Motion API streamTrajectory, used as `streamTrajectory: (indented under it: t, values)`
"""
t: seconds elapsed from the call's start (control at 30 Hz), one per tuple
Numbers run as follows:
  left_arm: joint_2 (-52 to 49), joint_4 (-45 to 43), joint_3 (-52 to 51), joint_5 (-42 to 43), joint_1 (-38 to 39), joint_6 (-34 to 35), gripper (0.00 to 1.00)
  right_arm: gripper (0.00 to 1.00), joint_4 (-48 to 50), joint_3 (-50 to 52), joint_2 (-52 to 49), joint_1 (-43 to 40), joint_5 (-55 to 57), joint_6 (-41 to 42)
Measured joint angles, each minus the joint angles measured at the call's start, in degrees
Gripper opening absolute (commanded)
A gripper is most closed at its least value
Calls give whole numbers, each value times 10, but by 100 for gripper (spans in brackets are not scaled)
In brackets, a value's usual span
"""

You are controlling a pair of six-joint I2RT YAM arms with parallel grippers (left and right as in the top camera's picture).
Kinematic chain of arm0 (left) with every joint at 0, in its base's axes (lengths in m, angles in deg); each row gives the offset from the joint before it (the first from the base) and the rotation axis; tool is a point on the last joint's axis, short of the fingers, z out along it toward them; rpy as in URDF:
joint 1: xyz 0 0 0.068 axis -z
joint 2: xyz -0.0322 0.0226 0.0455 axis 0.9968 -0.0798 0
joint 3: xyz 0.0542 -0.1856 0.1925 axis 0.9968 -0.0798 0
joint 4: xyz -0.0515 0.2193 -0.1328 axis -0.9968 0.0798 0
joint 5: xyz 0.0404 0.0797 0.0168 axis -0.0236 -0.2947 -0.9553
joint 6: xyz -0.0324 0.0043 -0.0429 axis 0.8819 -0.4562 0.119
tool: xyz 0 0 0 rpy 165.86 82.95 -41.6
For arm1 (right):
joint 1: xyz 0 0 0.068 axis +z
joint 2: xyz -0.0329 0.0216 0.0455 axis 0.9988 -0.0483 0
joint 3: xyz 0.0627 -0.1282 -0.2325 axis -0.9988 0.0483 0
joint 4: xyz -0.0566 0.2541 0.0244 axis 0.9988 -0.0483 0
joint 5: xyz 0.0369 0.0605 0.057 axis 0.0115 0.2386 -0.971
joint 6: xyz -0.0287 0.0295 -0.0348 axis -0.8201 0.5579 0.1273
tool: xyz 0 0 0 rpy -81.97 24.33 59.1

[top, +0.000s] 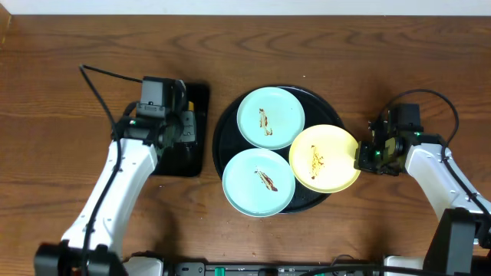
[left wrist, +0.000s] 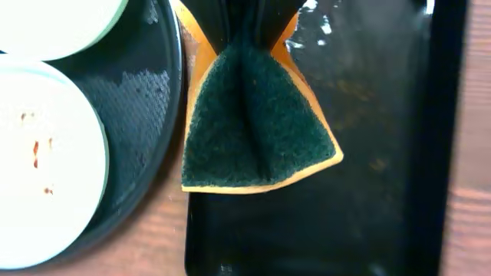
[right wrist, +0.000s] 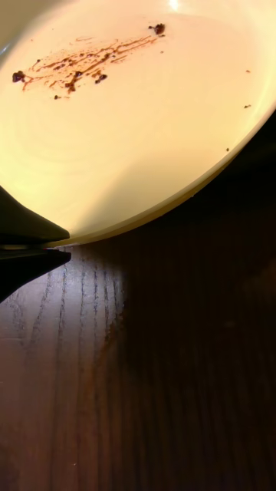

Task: Clean dirty plates on tray and stack at the side
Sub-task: 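Lift the sponge and carry it over the yellow plate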

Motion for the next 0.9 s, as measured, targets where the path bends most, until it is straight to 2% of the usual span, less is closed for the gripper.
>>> streamTrajectory:
  t: [0.37, 0.57, 0.7, 0.9]
  values:
    - [-40, -2, 0, 34, 0, 11, 7, 1, 0, 0, 0, 0, 0, 0]
    - [-40, 33, 14, 65, 10, 27, 7, 1, 0, 0, 0, 0, 0, 0]
    - [-40, 37, 52, 72, 47, 35, 7, 1, 0, 0, 0, 0, 0, 0]
    - [-40, -11, 66, 96, 135, 40, 7, 1, 0, 0, 0, 0, 0, 0]
